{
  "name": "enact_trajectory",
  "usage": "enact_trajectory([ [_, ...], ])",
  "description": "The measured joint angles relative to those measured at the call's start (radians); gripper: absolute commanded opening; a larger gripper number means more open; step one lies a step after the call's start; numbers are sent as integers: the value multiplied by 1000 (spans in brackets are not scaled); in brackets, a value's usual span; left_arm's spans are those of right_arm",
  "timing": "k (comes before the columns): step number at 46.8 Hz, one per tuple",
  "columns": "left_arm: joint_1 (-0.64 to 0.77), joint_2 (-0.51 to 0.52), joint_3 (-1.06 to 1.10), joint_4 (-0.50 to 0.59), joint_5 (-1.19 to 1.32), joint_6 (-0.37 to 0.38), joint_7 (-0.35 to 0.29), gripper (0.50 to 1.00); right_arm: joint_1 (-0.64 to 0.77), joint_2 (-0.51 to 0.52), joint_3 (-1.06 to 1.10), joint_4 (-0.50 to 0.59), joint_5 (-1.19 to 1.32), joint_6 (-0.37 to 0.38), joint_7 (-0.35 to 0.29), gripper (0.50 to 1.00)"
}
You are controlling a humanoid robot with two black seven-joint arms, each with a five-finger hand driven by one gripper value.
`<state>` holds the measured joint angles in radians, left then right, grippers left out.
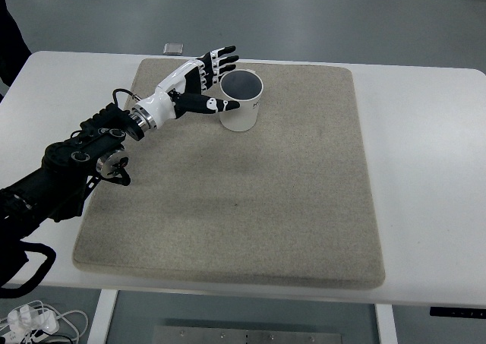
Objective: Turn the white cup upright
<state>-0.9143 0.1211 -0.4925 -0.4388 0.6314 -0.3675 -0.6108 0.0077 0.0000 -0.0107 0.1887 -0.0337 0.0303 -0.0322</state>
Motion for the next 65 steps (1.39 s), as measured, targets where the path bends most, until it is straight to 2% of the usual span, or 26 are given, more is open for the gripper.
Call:
enact_trajectory([
  [23,-72,27,-22,-10,-102,-10,0,996,0,0,0,0,0,0,0,952],
  [27,-101,29,-22,21,-156,-10,0,996,0,0,0,0,0,0,0,952],
  [36,-164,13,-18,172,-294,-10,0,996,0,0,0,0,0,1,0,952],
  [52,-156,14,-23,196,-676,5,0,994,0,0,0,0,0,0,0,952],
  [56,-148,16,-24,195,-752,2,61,994,0,0,0,0,0,0,0,952],
  [65,-116,11,-43,195,-919,6,276,996,0,0,0,0,0,0,0,952],
])
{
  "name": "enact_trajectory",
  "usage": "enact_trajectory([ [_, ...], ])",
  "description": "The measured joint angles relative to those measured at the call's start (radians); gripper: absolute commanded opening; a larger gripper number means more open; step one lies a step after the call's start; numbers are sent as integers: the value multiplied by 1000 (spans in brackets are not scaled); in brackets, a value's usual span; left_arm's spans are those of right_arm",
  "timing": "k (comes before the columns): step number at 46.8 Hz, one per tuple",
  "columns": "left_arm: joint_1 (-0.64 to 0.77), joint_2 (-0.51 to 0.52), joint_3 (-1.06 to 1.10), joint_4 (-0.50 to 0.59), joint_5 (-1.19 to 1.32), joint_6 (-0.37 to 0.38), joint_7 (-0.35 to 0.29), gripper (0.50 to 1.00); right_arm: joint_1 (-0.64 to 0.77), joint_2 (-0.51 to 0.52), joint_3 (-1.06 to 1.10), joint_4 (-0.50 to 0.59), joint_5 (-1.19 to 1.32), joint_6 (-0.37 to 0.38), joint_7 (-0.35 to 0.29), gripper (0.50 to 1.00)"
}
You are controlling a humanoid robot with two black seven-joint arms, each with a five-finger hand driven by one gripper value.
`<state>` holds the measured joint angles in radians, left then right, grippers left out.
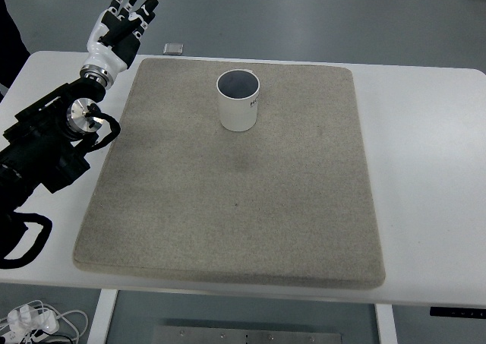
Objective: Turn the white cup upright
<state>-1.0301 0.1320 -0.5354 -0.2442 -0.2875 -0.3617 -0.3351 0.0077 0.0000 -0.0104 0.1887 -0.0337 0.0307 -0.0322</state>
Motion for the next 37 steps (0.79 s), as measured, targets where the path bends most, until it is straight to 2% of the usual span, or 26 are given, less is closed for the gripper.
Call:
enact_trajectory([
  [6,8,-9,-27,1,-104,14,92,996,0,0,0,0,0,0,0,952],
  [14,23,-14,-107,1,-188,24,137,996,0,0,2,0,0,0,0,952],
  [25,64,-29,-229,-1,-193,12,145,996,0,0,-1,0,-1,0,0,952],
  [37,65,-32,-246,-5,-190,10,143,996,0,0,8,0,-1,0,0,952],
])
